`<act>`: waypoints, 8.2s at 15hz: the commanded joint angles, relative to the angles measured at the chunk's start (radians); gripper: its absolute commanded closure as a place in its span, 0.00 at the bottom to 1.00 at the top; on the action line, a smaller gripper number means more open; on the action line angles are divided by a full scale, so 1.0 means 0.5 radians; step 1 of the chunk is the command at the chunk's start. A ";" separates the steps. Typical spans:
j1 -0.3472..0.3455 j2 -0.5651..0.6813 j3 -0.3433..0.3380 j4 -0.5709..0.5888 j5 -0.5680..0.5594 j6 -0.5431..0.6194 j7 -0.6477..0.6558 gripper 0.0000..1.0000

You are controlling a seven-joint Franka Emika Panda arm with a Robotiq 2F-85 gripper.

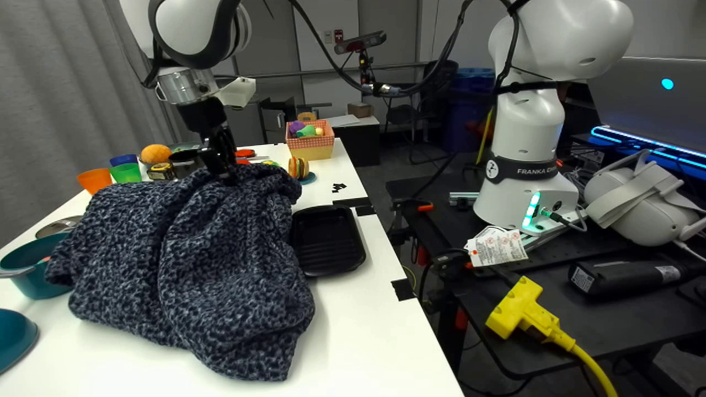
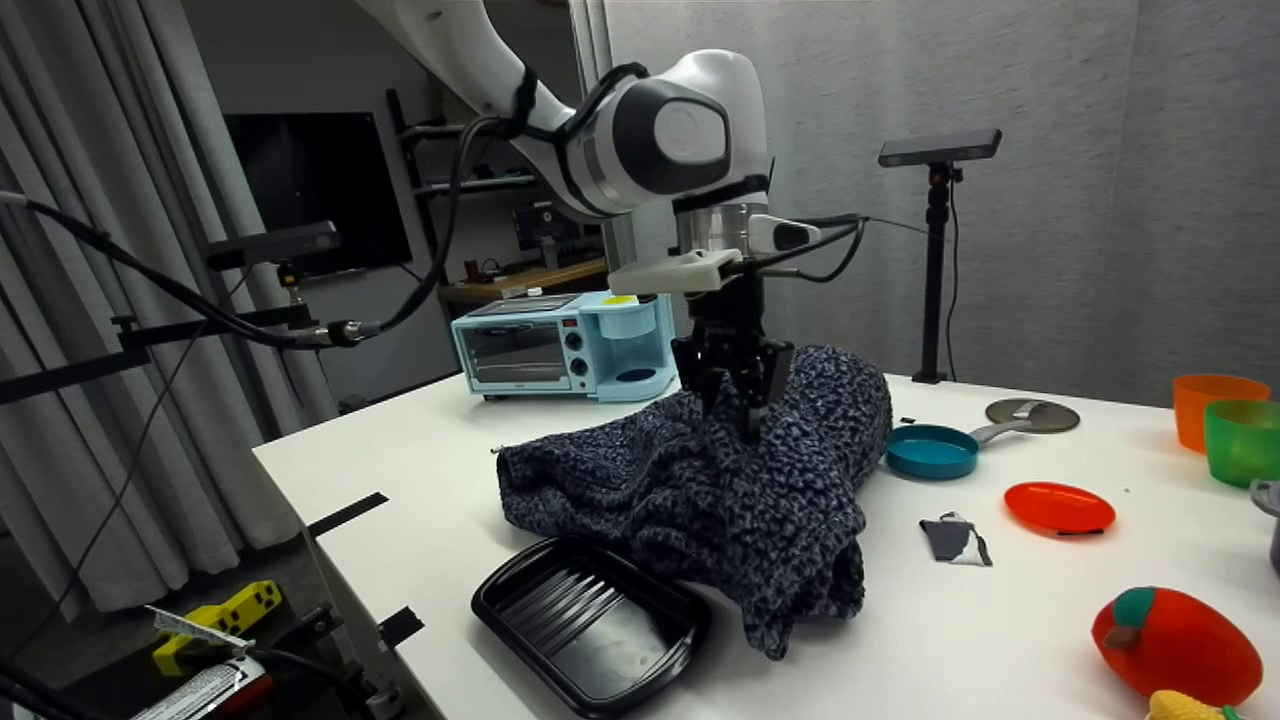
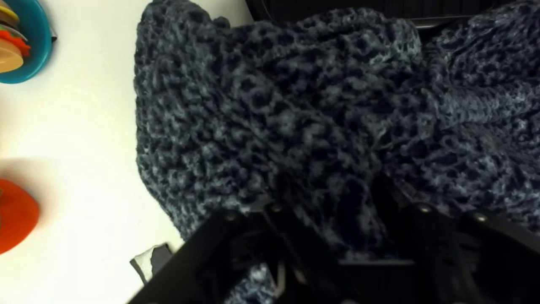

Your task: Straighten the cloth

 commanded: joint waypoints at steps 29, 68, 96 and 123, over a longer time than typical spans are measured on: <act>0.516 -0.421 0.571 0.122 0.450 -0.153 -0.033 0.66; -0.009 0.093 0.121 0.093 0.350 -0.126 -0.134 0.00; 0.201 0.137 0.402 0.015 0.712 -0.291 0.070 0.73; 0.622 -0.605 0.587 -0.188 0.435 -0.148 0.115 0.19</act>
